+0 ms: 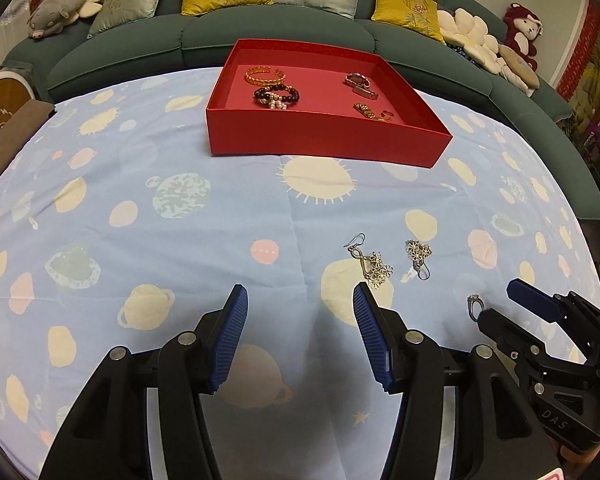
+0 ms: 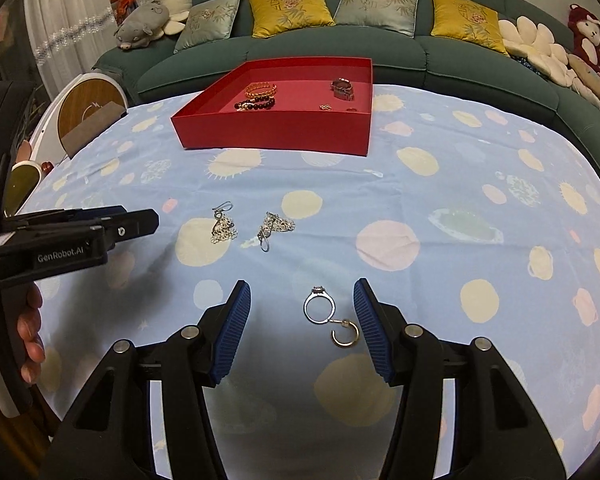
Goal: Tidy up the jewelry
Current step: 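Lift both tools from the tray and move them to the silver earrings, then grasp a silver dangle earring with the left tool while the right tool grasps the silver filigree earring, then carry both silver earrings in the closed tools over the red tray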
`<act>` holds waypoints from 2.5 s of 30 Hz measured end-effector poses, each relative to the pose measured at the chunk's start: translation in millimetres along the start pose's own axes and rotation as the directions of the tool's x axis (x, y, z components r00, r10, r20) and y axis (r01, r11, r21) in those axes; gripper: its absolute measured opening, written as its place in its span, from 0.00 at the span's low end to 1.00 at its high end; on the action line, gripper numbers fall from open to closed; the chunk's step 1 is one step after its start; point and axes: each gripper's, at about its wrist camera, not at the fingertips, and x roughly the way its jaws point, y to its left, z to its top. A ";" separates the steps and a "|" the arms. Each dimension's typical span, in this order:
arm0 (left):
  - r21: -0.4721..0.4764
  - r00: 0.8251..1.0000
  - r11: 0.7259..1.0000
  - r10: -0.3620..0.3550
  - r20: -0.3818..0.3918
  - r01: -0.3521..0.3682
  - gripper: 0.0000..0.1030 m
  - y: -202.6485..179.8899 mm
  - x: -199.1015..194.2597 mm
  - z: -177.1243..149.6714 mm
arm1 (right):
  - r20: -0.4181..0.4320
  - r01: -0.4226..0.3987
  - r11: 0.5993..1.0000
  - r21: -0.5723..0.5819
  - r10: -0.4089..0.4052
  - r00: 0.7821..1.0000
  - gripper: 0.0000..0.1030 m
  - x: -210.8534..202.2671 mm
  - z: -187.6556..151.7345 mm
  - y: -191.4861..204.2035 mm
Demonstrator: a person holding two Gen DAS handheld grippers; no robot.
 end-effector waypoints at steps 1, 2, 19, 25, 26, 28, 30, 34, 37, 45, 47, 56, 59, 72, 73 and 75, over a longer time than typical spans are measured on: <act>-0.001 1.000 1.000 -0.003 -0.001 0.003 0.51 -0.2 0.2 0.4 | -0.004 -0.007 1.000 0.000 0.007 1.000 0.48 2.9 2.3 1.2; -0.002 1.000 1.000 -0.004 -0.002 0.004 0.51 -0.6 0.5 0.7 | -0.009 -0.013 1.000 -0.002 0.013 1.000 0.47 6.3 4.0 2.8; -0.019 1.000 1.000 -0.012 -0.021 0.011 0.51 7.9 8.8 2.9 | -0.064 0.002 1.000 -0.006 -0.003 0.998 0.29 63.4 30.1 20.5; -0.009 0.998 0.999 -0.041 -0.038 0.041 0.52 1.2 21.7 4.6 | -0.070 0.017 1.000 -0.026 -0.018 0.997 0.08 63.3 29.7 24.1; -0.005 0.998 0.999 -0.045 -0.040 0.045 0.52 -1.6 24.3 4.9 | -0.071 0.016 0.999 -0.028 -0.018 0.997 0.08 62.2 29.3 24.1; 0.006 0.998 0.999 -0.048 -0.044 0.048 0.52 -8.4 29.5 5.8 | -0.069 0.015 1.000 -0.022 -0.016 0.998 0.08 58.2 28.6 21.8; 0.013 0.997 0.998 -0.057 -0.046 0.058 0.52 -14.6 33.6 7.1 | -0.066 0.015 1.000 -0.010 -0.016 0.998 0.08 52.4 28.4 17.3; 0.041 0.998 0.998 -0.051 -0.040 0.052 0.52 -28.9 43.2 11.2 | -0.050 0.014 1.000 0.018 -0.013 0.999 0.08 38.3 28.7 5.6; 0.071 1.000 0.997 -0.021 -0.020 0.023 0.52 -38.4 48.4 14.2 | -0.048 0.011 0.999 0.034 -0.010 0.999 0.08 32.6 27.5 -0.6; 0.145 0.999 0.988 0.045 0.026 -0.048 0.26 -49.1 52.8 13.4 | -0.045 0.006 0.999 0.047 -0.004 0.999 0.08 27.8 24.6 -6.1; 0.146 0.999 0.988 0.045 0.029 -0.048 0.19 -48.6 52.7 13.6 | -0.045 0.004 0.999 0.047 -0.002 0.999 0.08 27.1 24.5 -6.7; 0.145 0.999 0.988 0.040 0.033 -0.045 0.17 -49.5 47.5 13.8 | -0.029 -0.004 0.999 0.052 0.005 1.000 0.08 21.2 25.1 -6.4; 0.143 0.998 0.989 0.033 0.047 -0.040 0.02 -49.8 39.0 16.3 | -0.019 -0.008 0.999 0.054 0.009 1.000 0.08 17.8 26.7 -6.2; 0.125 0.997 0.992 0.016 0.075 -0.026 0.02 -41.9 14.4 19.8 | 0.018 -0.022 0.998 0.067 0.020 1.000 0.08 4.0 32.8 -7.0; 0.120 0.997 0.992 0.017 0.078 -0.026 0.02 -39.6 12.5 20.2 | 0.020 -0.023 0.997 0.069 0.022 1.000 0.08 2.9 32.8 -7.8; 0.109 0.996 0.994 0.016 0.082 -0.025 0.02 -34.4 8.7 21.3 | 0.026 -0.023 0.997 0.071 0.021 0.999 0.08 0.5 33.3 -8.9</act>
